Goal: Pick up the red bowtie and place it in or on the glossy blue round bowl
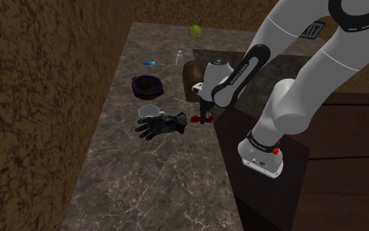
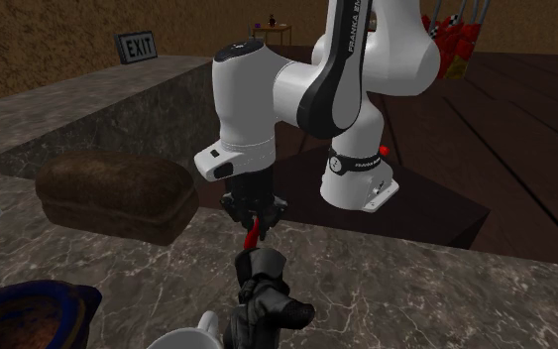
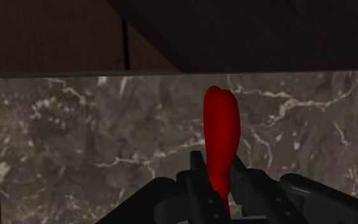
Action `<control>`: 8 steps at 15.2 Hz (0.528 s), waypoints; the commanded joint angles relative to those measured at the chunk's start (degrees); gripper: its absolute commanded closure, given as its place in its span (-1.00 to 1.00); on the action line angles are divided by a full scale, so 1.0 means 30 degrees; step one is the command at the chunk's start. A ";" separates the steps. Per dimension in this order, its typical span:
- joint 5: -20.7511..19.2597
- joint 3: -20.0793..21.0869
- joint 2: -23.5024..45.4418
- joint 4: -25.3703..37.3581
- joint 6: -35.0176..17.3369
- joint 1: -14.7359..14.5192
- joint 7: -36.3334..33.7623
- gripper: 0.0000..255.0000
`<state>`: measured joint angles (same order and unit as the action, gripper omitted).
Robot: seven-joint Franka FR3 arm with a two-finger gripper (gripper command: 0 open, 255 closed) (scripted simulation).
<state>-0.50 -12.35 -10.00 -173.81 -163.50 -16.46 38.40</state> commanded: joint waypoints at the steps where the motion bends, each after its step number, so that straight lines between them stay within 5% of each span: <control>1: 0.0000 0.0000 0.0000 0.0000 0.0000 0.0000 0.0000 1.00; 8: -0.0262 0.0104 -0.0494 -0.0025 0.0465 0.0187 -0.0183 1.00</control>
<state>-0.81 -12.24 -10.60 -173.79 -162.92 -16.22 38.19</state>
